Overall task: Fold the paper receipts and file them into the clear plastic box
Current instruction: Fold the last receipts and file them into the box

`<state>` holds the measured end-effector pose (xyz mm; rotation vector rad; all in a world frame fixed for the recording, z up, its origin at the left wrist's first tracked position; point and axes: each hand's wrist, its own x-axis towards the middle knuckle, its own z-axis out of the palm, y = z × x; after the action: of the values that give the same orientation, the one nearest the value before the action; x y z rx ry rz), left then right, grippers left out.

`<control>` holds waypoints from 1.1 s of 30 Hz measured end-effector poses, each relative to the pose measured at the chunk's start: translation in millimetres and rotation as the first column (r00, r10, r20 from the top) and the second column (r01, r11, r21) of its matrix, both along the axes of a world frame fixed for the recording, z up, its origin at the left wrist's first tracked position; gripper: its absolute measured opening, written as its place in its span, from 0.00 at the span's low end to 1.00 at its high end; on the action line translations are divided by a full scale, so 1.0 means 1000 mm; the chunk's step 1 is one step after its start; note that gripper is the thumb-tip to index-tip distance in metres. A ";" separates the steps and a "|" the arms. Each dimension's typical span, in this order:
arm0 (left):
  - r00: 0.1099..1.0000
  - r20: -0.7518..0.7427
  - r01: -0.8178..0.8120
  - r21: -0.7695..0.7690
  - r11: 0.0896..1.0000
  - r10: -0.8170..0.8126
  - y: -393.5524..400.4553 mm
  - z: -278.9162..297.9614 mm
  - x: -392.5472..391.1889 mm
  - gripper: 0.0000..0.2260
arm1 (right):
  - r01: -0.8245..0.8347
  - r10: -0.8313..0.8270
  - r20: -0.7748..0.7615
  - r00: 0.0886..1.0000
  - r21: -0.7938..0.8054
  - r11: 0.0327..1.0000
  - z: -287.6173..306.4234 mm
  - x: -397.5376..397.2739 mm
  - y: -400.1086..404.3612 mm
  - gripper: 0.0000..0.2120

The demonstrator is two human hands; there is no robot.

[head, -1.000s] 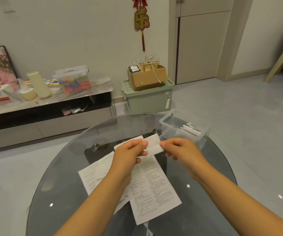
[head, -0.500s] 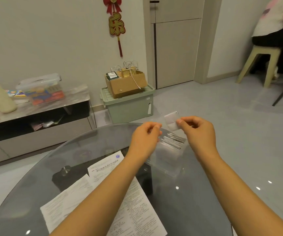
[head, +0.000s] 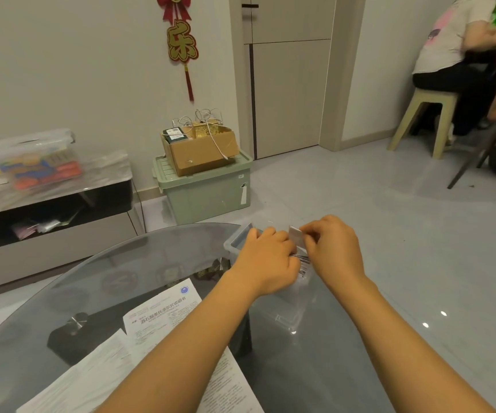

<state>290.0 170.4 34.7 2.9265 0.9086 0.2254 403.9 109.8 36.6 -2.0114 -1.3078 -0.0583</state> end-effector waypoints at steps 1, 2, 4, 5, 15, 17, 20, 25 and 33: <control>1.000 0.013 0.000 -0.005 1.000 0.000 -0.001 0.000 0.001 0.29 | 0.005 -0.004 0.011 1.000 -0.023 1.000 0.001 -0.001 -0.001 0.10; 0.999 0.034 -0.002 -0.007 1.000 0.002 -0.001 -0.001 0.000 0.30 | 0.005 -0.004 0.019 1.000 -0.044 0.999 0.001 -0.003 0.000 0.10; 0.996 0.089 -0.009 -0.017 1.000 0.011 -0.001 -0.005 -0.004 0.31 | 0.020 -0.019 0.018 1.000 -0.067 0.998 0.000 -0.008 0.002 0.10; 0.992 0.128 -0.012 -0.039 0.999 0.017 -0.002 -0.006 -0.003 0.29 | 0.043 -0.041 0.026 0.999 -0.071 0.997 0.001 -0.009 0.001 0.10; 0.988 0.152 0.002 -0.100 0.995 0.013 -0.001 -0.006 -0.004 0.26 | 0.192 -0.123 0.273 0.954 -0.246 0.950 0.019 -0.020 -0.008 0.11; 0.993 0.121 0.009 -0.069 0.998 -0.001 -0.002 -0.007 -0.004 0.27 | 0.191 -0.125 0.269 0.955 -0.234 0.953 0.015 -0.020 -0.008 0.11; 0.994 0.109 0.022 -0.044 0.999 -0.017 -0.003 -0.006 -0.004 0.28 | 0.178 -0.123 0.261 0.958 -0.199 0.964 0.009 -0.019 -0.008 0.11; 0.979 0.195 0.069 -0.040 0.997 -0.060 -0.002 -0.007 -0.006 0.26 | 0.099 -0.096 0.030 0.995 -0.118 0.988 0.000 -0.013 -0.007 0.14; 0.997 0.003 0.072 -0.021 0.997 -0.072 -0.003 -0.001 -0.003 0.29 | -0.010 0.005 -0.163 0.987 -0.029 1.000 -0.010 -0.003 -0.006 0.15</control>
<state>287.1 167.3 34.1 2.9327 0.7980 0.2141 400.9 103.9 27.0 -1.9909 -1.2188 0.1282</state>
